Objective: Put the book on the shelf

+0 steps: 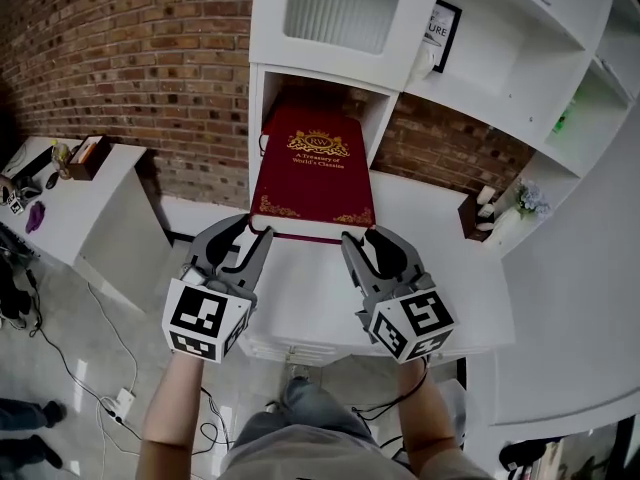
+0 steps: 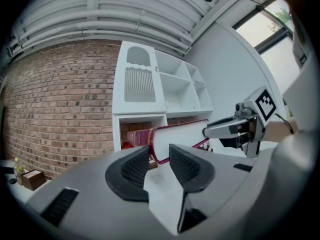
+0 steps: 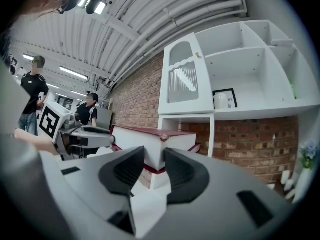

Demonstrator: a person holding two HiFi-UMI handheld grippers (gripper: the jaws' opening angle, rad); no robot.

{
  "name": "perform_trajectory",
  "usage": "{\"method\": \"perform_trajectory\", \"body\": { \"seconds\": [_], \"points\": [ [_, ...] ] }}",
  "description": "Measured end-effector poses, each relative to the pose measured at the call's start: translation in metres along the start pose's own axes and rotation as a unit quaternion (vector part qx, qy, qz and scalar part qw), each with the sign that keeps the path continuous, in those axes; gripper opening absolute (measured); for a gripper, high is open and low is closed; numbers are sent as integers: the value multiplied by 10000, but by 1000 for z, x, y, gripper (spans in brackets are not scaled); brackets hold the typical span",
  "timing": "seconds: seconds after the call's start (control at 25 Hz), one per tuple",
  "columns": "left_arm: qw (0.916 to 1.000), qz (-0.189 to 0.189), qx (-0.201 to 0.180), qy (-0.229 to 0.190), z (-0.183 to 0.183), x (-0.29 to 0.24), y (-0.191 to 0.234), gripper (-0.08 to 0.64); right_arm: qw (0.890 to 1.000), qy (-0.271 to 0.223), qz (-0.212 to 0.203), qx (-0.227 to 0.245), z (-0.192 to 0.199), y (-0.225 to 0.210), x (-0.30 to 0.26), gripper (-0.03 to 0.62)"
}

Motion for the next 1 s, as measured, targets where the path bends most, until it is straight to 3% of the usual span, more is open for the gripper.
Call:
{"method": "perform_trajectory", "body": {
  "seconds": [1.0],
  "points": [
    [9996,-216,74,154,-2,-90,70,133,9997,-83,-244,-12,9,-56,-106,135]
  ]
}}
Point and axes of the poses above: the fingertips, and each gripper's own axes: x backward along the fingers, y to its left, z out of its underside, the point moved 7 cm from there along x, backward along the fingers, and after that the axes turned 8 degrees about x, right-handed, at the moved point
